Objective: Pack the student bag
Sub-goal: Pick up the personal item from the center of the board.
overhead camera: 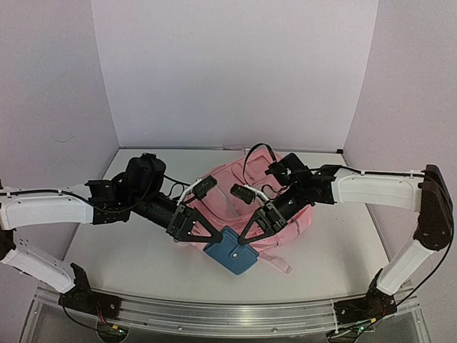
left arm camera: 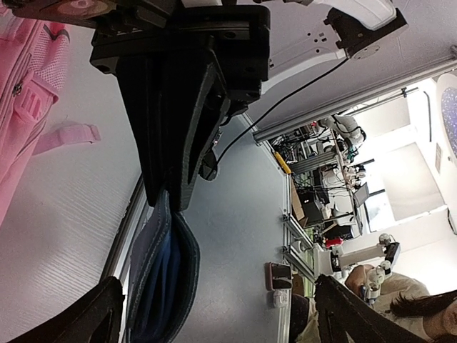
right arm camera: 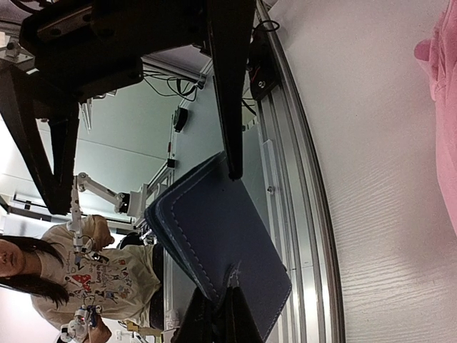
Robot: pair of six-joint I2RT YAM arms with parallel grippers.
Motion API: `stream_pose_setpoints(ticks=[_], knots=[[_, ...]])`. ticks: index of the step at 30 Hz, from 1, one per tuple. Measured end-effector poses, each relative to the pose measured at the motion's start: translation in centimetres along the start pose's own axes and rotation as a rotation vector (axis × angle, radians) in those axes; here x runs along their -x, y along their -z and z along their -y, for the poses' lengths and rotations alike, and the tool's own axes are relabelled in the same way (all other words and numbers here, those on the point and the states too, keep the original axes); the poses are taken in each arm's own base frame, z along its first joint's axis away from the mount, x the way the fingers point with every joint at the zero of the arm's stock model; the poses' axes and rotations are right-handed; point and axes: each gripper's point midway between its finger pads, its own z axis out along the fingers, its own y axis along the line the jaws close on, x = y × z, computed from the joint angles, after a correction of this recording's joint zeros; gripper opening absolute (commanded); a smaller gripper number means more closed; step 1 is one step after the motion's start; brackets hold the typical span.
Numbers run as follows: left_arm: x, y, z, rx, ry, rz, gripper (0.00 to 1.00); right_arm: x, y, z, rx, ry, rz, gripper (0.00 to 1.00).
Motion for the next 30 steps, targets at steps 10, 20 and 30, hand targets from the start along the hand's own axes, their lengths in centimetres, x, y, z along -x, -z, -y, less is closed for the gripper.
stream_pose_setpoints(ticks=[10,20,30], knots=[[-1.4,-2.1,-2.1,0.043,0.053,-0.098,0.79,0.0,0.0,0.0,-0.001,0.001,0.001,0.0],[-2.4,-2.4,-2.7,0.07,0.064,-0.138,0.3,0.2,0.2,0.4,-0.015,-0.002,0.009,0.14],[-0.9,-1.9,-4.4,0.227,0.088,-0.092,0.0,1.8,1.4,3.3,-0.215,-0.018,0.092,0.61]])
